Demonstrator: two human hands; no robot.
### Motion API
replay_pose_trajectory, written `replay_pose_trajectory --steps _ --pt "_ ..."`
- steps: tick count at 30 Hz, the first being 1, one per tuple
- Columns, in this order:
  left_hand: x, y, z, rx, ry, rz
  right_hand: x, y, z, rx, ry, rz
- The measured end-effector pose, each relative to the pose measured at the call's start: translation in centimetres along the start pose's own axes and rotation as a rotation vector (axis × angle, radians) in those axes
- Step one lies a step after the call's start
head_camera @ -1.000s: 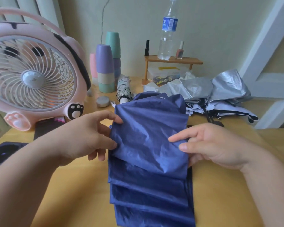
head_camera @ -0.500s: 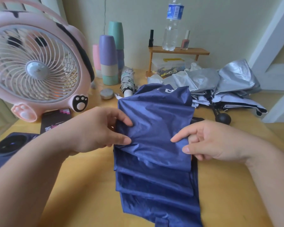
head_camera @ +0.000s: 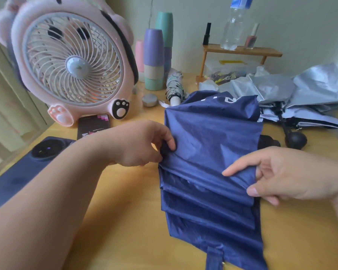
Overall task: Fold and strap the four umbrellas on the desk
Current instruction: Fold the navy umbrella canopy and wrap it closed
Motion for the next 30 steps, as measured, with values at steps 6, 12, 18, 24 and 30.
replay_pose_trajectory --steps 6,12,18,24,30 --pt "0.4 0.2 -0.2 -0.020 0.044 0.033 0.0 -0.2 0.3 -0.010 -0.047 0.005" --pt "-0.1 0.0 -0.7 0.025 0.043 0.073 -0.3 -0.3 0.1 -0.005 -0.047 0.009" --pt "-0.7 0.1 -0.7 -0.065 -0.023 0.051 0.2 -0.1 0.3 -0.059 -0.017 0.053" --pt "-0.5 0.4 -0.7 -0.064 -0.071 0.099 0.1 0.1 0.2 -0.033 0.015 0.017" --pt "0.5 0.8 -0.4 -0.127 -0.185 0.093 0.0 0.2 0.2 -0.023 0.060 0.042"
Point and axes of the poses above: each hand's wrist, its own y-axis away from the middle knuckle, its own z-axis out of the palm, x = y × z, the point moved 3 cm from there along -y, towards the middle knuckle, and after that the axes turned 4 degrees about z, right-handed, at the moved point
